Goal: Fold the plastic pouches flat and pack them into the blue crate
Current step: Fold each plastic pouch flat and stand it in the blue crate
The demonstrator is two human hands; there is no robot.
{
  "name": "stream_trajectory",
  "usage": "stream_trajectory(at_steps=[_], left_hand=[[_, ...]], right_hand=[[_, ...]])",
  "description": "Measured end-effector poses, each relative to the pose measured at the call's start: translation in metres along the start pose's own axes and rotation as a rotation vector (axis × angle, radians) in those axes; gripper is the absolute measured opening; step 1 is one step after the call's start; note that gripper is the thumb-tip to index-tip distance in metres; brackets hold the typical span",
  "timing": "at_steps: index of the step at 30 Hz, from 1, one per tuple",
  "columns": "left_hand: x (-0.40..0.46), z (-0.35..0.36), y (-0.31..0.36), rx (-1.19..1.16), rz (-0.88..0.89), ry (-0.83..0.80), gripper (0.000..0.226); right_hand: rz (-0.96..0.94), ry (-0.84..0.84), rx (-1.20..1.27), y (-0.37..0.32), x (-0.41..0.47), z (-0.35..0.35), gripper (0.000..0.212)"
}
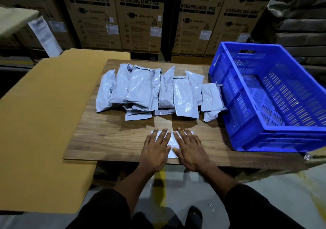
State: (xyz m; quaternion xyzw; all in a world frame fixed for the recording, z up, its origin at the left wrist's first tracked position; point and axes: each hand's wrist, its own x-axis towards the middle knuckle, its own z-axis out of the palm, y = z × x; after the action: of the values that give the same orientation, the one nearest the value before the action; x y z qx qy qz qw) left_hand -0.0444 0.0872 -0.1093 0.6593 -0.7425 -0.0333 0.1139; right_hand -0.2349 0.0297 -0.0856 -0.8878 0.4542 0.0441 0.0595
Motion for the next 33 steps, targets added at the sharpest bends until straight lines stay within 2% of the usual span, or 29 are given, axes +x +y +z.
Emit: stream_trajectory(at_steps=[11, 16, 19, 22, 27, 33], left_hand=[[-0.013, -0.005, -0.033, 0.011, -0.009, -0.117, 0.068], [-0.013, -0.023, -0.041, -0.046, -0.134, -0.191, 0.083], [0.003, -0.027, -0.015, -0.06, -0.129, -0.131, 0.079], [0.014, -0.012, 0.009, -0.102, -0.024, -0.081, 0.068], [0.001, 0.001, -0.002, 0.026, -0.027, -0.1, 0.064], [-0.002, 0.002, -0.01, 0.01, 0.005, -0.115, 0.065]], right_hand=[[0.082, -0.108, 0.057, 0.03, -0.017, -0.009, 0.068], [0.123, -0.138, 0.074, 0.027, -0.019, -0.017, 0.069], [0.019, -0.002, 0.042, 0.008, -0.005, -0.022, 0.073], [-0.112, -0.01, 0.023, -0.012, 0.009, -0.017, 0.074], [-0.101, 0.012, -0.018, -0.002, 0.007, -0.001, 0.068], [-0.081, 0.004, -0.02, 0.017, -0.008, 0.001, 0.078]])
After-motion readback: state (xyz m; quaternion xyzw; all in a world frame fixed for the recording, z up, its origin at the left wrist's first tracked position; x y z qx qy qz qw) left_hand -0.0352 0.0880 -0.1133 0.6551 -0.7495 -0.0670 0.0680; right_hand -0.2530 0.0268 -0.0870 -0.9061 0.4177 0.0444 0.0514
